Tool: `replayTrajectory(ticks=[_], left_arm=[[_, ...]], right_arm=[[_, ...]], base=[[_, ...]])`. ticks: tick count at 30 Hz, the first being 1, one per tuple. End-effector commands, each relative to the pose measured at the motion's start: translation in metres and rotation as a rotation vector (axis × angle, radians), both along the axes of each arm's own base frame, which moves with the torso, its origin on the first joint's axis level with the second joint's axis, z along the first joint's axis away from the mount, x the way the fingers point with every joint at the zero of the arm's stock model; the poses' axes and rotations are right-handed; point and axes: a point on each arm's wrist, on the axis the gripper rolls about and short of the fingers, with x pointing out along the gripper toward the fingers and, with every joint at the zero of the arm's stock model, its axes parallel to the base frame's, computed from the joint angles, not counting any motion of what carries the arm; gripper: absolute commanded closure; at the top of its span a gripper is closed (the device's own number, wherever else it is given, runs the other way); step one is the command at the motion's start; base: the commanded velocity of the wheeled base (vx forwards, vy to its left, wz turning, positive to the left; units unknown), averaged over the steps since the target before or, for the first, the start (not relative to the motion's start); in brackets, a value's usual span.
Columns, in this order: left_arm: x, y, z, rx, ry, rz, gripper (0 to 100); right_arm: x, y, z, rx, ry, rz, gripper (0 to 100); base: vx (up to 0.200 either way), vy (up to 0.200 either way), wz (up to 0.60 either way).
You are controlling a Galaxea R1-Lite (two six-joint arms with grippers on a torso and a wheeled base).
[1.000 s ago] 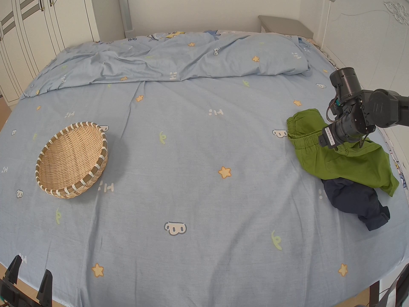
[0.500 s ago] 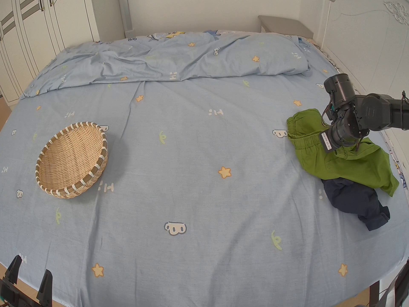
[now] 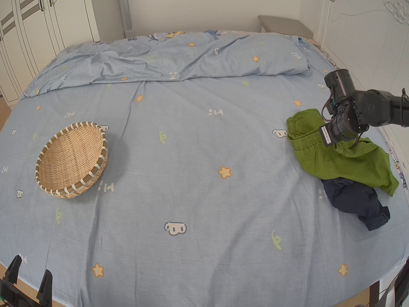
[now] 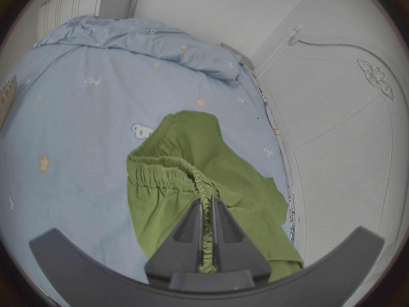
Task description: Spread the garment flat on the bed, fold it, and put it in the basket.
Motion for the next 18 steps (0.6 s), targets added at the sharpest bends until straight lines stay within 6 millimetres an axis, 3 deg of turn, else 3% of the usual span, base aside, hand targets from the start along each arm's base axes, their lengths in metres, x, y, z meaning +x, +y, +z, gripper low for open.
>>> replayTrajectory(ticks=[1, 2, 3, 6, 7, 9, 10, 11, 13, 15, 18], left_arm=[[0.000, 0.000, -0.005, 0.000, 0.002, 0.000, 0], [0.000, 0.000, -0.005, 0.000, 0.001, 0.000, 0], [0.000, 0.000, -0.005, 0.000, 0.002, 0.000, 0], [0.000, 0.000, -0.005, 0.000, 0.002, 0.000, 0], [0.000, 0.000, -0.005, 0.000, 0.002, 0.000, 0], [0.000, 0.000, -0.005, 0.000, 0.002, 0.000, 0], [0.000, 0.000, -0.005, 0.000, 0.001, 0.000, 0], [0.000, 0.000, -0.005, 0.000, 0.002, 0.000, 0], [0.000, 0.000, -0.005, 0.000, 0.001, 0.000, 0], [0.000, 0.000, -0.005, 0.000, 0.001, 0.000, 0], [0.000, 0.000, -0.005, 0.000, 0.001, 0.000, 0]], right_arm=[[-0.010, 0.001, 0.027, 0.026, -0.075, 0.008, 100], [-0.033, -0.001, 0.066, 0.052, -0.144, 0.017, 100], [-0.042, 0.000, 0.077, 0.063, -0.155, 0.019, 100], [-0.042, 0.000, 0.077, 0.063, -0.155, 0.019, 100], [-0.084, 0.010, 0.125, 0.174, -0.231, 0.034, 100], [-0.106, 0.016, 0.146, 0.273, -0.279, 0.047, 100], [-0.108, 0.018, 0.146, 0.285, -0.271, 0.051, 100], [-0.127, 0.029, 0.145, 0.387, -0.205, 0.096, 100], [-0.139, 0.035, 0.144, 0.438, -0.158, 0.127, 100], [-0.168, 0.049, 0.145, 0.566, -0.046, 0.212, 100], [-0.191, 0.068, 0.146, 0.722, 0.047, 0.283, 100]], base=[[0.000, 0.000, 0.00], [0.000, 0.000, 0.00], [0.000, 0.000, 0.00], [0.000, 0.000, 0.00], [0.000, 0.000, 0.00], [0.000, 0.000, 0.00], [0.000, 0.000, 0.00], [0.000, 0.000, 0.00], [0.000, 0.000, 0.00], [0.000, 0.000, 0.00], [0.000, 0.000, 0.00]])
